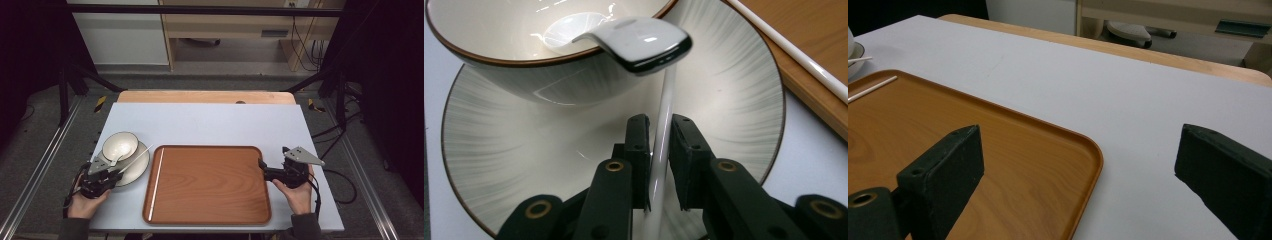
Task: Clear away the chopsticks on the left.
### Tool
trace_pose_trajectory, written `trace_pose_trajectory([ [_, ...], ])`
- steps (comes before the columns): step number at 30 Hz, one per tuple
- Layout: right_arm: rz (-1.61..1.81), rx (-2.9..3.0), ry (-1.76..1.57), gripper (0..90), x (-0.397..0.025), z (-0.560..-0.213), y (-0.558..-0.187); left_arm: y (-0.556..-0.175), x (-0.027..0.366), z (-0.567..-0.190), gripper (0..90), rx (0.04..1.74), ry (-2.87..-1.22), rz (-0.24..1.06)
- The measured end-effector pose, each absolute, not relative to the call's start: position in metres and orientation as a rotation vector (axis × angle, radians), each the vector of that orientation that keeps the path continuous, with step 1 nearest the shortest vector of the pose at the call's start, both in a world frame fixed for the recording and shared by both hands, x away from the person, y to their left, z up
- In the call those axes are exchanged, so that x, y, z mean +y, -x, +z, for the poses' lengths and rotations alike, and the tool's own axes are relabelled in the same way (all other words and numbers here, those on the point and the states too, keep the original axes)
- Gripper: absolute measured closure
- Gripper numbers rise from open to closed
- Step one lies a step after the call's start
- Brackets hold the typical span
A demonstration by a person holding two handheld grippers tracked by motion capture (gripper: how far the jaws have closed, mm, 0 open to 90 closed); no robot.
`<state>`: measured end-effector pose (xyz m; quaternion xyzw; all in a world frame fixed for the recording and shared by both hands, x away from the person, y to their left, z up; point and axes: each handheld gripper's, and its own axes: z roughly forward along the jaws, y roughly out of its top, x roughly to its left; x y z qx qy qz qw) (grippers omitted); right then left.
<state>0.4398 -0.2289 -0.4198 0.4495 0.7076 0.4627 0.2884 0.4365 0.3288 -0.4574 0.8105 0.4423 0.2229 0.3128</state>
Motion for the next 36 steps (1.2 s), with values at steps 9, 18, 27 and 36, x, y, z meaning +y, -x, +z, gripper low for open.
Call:
trace_pose_trajectory([
  [9, 1.24, 1.886, -1.2, 5.8, -0.229, -0.42, -0.44, -0.434, 0.323, -0.456, 83.4, 1.167, -2.143, 0.573],
  [18, 1.238, 1.887, -1.197, 5.8, -0.23, -0.42, -0.44, -0.43, 0.32, -0.454, 83.7, 1.17, -2.117, 0.565],
  [27, 1.246, 1.88, -1.199, 5.8, -0.231, -0.419, -0.439, -0.421, 0.303, -0.444, 83.8, 1.156, -2.08, 0.55],
  [36, 1.257, 1.862, -1.204, 5.8, -0.233, -0.417, -0.438, -0.411, 0.279, -0.438, 83.7, 1.166, -2.02, 0.567],
])
